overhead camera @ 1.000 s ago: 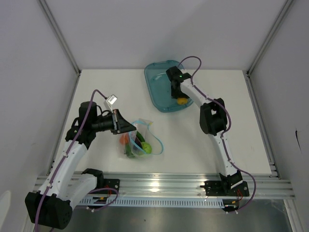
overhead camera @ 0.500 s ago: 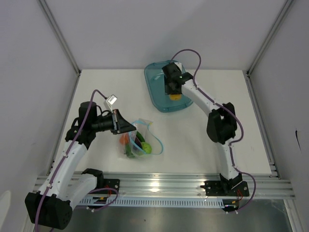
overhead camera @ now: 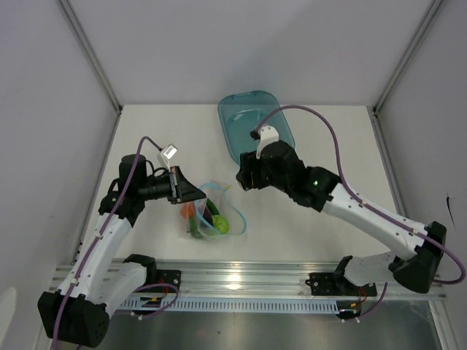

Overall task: Place the food in the zip-top bag and seal the zipper
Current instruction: Place the fake vegetable in the zipper food storage bag.

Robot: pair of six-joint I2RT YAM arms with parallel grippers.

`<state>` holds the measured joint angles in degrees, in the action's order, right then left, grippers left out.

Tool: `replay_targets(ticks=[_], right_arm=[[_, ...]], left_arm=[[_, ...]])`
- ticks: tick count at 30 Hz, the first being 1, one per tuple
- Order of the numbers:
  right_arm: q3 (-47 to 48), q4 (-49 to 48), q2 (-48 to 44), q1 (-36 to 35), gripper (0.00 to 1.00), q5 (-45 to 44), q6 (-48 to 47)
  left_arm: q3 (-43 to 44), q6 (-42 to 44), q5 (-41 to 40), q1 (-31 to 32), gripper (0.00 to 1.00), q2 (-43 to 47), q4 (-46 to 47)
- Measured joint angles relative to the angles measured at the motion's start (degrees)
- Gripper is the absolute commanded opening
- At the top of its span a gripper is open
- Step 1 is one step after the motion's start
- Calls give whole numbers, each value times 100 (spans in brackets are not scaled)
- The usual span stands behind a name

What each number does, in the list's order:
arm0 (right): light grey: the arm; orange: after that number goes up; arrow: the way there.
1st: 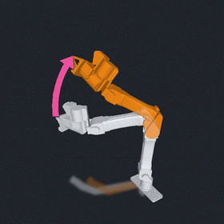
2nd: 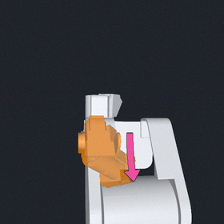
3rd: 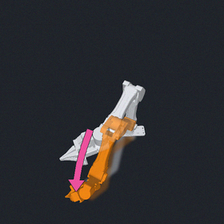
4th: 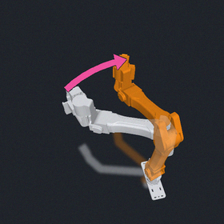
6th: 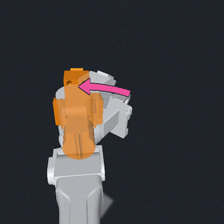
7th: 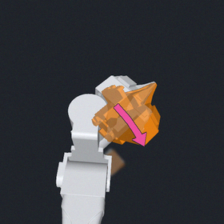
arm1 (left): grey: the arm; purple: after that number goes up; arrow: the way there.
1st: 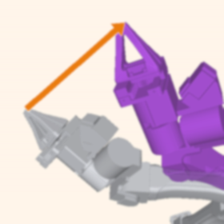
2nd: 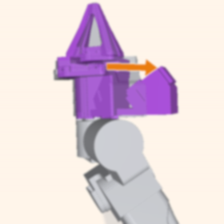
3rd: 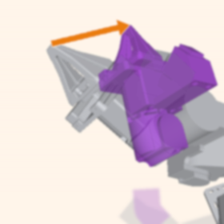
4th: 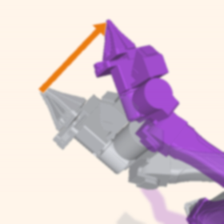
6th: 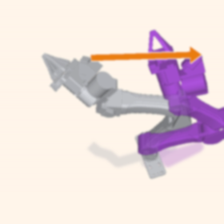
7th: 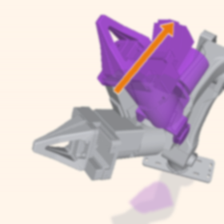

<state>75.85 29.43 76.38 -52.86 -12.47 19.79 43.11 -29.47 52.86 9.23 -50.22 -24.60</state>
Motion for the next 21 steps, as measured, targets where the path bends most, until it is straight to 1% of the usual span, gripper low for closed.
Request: replay_targets(ticks=[5,11,17,21], right_arm=[[-702,-302,-660,-964,11,262,258],[-942,-619,-664,-1674,11,328,420],[-942,-1005,-107,-1836,13,203,431],[-929,-1154,291,-1834,20,24,413]], left_arm=[[-17,0,22,0,1,2,2],[-133,-7,94,0,1,46,9],[-264,-61,144,0,1,254,9],[-278,-63,144,0,1,376,-2]])
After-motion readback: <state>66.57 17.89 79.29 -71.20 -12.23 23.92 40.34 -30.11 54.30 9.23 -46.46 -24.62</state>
